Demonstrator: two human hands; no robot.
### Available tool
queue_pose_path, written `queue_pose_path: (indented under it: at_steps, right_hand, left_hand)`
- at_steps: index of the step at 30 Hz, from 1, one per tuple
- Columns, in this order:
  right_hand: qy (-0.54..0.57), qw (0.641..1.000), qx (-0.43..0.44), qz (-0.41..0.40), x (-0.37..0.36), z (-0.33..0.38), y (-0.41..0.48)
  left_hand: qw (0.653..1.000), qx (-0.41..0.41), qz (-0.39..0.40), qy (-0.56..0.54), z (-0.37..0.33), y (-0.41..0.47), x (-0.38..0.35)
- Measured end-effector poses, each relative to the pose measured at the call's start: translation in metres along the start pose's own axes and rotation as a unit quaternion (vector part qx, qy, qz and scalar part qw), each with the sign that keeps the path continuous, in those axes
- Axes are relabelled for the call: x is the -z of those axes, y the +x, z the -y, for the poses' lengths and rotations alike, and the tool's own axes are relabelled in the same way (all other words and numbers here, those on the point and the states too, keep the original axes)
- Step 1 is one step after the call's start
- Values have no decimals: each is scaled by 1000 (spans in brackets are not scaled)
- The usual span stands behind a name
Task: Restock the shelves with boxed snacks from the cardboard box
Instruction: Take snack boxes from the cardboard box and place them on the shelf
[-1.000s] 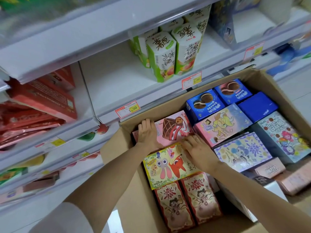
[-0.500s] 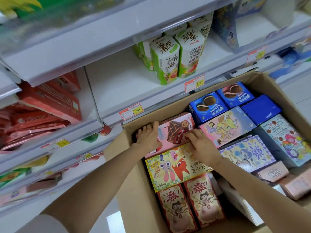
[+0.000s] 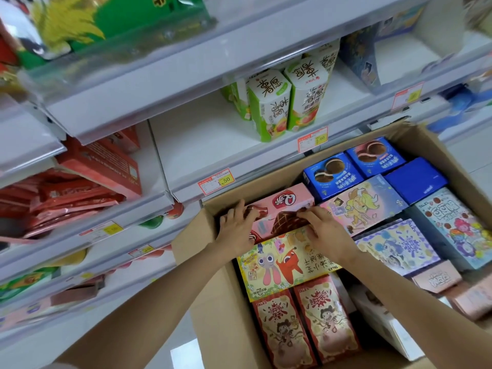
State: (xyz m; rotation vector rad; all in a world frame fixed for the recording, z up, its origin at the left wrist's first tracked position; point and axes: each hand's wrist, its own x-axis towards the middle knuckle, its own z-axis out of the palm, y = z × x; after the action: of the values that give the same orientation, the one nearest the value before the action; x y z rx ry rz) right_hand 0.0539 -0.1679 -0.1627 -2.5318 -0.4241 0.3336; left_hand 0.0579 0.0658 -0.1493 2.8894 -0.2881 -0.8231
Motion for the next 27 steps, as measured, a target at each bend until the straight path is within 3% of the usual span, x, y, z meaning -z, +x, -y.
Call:
queue_pose_path:
  at_steps: [6, 11, 17, 19, 23, 27]
  right_hand:
    - [-14, 1000, 5, -4, 4, 2, -6]
    - [-29, 999, 32, -11, 10, 4, -13]
    - [-74, 992, 99, -7, 19, 10, -16]
    - [-83, 991, 107, 9, 21, 13, -11]
    - [-139, 982, 95, 81, 14, 16, 28]
    - [-239, 951, 75, 181, -2, 11, 81]
  left_hand:
    - [998, 34, -58, 15, 5, 8, 1]
    - [996, 47, -63, 39, -3, 8, 0]
    - [955, -32, -292, 40, -18, -43, 57]
    - [938, -34, -345, 10, -15, -73, 79]
    - [906, 39, -421, -16, 5, -136, 108]
    - [899, 82, -428, -31, 38, -179, 101]
